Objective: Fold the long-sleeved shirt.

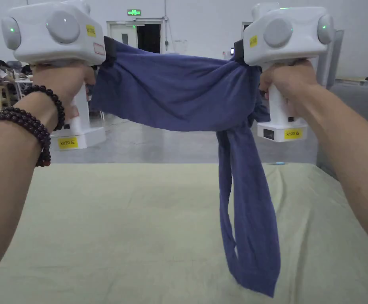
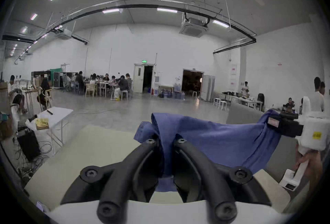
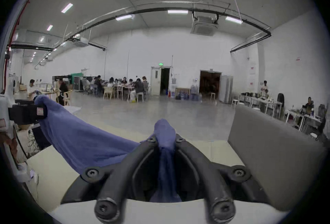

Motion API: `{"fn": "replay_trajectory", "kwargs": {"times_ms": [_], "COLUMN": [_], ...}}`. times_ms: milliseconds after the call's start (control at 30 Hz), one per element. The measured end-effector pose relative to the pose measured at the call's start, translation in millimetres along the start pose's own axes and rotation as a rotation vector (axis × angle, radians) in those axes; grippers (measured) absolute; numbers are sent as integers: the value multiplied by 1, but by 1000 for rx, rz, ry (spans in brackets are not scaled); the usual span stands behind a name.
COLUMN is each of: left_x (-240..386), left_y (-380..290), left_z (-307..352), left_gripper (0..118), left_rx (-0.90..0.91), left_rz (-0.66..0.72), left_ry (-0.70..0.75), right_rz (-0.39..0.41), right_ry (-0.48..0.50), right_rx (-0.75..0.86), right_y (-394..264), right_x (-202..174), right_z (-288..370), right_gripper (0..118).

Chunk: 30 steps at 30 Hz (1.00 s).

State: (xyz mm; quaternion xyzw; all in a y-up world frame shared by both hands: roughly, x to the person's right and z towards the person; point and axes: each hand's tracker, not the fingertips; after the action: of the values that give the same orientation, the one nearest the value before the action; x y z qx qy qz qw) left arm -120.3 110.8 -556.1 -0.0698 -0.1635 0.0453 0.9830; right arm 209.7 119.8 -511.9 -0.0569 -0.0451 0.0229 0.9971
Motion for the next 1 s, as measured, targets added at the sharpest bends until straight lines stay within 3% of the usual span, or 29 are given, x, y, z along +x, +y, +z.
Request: {"fn": "replay_trajectory", "kwargs": {"times_ms": [200, 567, 667, 867, 1000], "left_x": [1, -16, -22, -28, -31], "left_y": [-46, -274, -306, -370, -437], "left_z": [-21, -86, -57, 53, 125], "left_gripper": [5, 5, 5, 5, 5], "left_rx": [-46, -389, -377, -498, -638], "left_rz": [8, 82, 160, 162, 112], "left_ry": [-19, -15, -48, -100, -79], "right_rz": [-32, -64, -130, -68, -177], "right_ry": [-11, -27, -10, 13, 5], "right_rx": [-41, -329, -318, -391, -552], "right_y": [-48, -291, -316, -386, -458], "right_x": [11, 23, 24, 7, -15], "right_z": [-9, -69, -34, 86, 174], "right_gripper": [7, 7, 7, 7, 7]}}
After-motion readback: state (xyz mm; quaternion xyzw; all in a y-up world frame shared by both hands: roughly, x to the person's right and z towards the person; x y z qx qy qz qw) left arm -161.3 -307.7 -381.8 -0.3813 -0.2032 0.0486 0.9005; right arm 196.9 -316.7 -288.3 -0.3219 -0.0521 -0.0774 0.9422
